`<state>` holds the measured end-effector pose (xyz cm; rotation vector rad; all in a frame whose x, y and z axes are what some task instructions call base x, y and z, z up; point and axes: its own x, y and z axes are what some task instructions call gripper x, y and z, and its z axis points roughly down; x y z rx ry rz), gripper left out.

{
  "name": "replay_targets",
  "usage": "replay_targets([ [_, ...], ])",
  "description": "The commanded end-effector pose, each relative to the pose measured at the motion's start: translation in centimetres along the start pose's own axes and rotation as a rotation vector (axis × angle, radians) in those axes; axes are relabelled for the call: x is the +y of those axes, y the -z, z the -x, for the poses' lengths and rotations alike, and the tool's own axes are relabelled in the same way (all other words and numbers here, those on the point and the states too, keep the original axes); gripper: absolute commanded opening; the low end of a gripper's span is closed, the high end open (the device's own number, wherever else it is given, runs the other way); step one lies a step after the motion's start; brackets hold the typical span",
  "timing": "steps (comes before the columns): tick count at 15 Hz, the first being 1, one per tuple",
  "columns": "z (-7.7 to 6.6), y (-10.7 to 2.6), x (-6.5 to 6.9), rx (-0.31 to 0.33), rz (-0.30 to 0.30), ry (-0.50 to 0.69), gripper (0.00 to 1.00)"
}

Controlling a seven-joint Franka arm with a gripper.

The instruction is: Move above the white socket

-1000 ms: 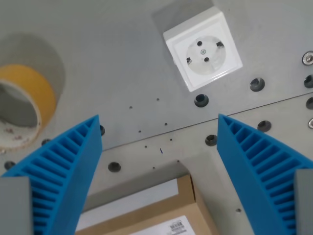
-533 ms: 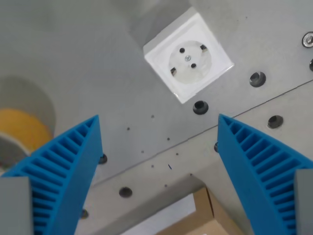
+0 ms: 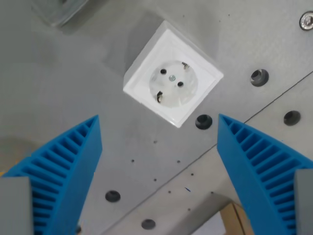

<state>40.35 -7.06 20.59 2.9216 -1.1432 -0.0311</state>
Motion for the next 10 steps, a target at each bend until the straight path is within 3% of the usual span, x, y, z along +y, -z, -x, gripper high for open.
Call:
replay_targets([
  [1, 0.1, -1.3, 0.9, 0.114, -0.029, -0.364, 1.0],
  [10, -0.7, -3.4, 1.5, 0.114, -0.026, -0.414, 1.0],
])
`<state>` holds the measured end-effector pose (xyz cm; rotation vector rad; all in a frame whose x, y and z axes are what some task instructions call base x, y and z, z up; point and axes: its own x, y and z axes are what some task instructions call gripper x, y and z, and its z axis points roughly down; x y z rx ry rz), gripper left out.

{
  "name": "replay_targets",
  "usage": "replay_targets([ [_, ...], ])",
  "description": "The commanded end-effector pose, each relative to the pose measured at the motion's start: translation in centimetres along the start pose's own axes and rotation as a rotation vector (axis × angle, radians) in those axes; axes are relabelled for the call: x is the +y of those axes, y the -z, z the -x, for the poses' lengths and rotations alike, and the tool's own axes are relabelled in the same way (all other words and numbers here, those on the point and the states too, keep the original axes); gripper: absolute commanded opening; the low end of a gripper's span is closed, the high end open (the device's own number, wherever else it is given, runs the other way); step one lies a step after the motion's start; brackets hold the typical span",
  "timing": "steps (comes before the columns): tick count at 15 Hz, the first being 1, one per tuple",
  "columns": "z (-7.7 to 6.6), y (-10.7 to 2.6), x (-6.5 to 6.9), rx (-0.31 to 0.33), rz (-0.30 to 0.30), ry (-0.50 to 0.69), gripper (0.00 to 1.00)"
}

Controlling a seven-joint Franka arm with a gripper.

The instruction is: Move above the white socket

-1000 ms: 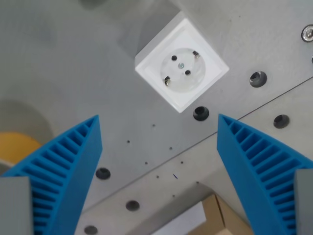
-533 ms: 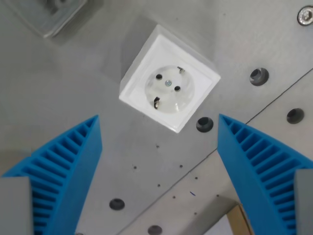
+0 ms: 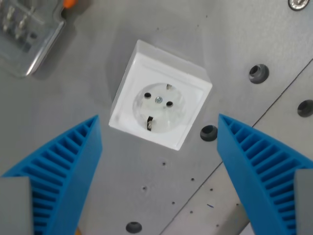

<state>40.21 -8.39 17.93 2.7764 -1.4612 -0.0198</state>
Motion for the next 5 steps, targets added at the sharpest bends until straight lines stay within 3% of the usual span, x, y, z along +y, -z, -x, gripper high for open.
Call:
replay_targets([
  [1, -0.08, -0.88, 0.53, 0.104, -0.031, -0.187, 1.0],
  [5, -0.26, -1.29, 0.55, 0.104, -0.028, -0.163, 1.0],
])
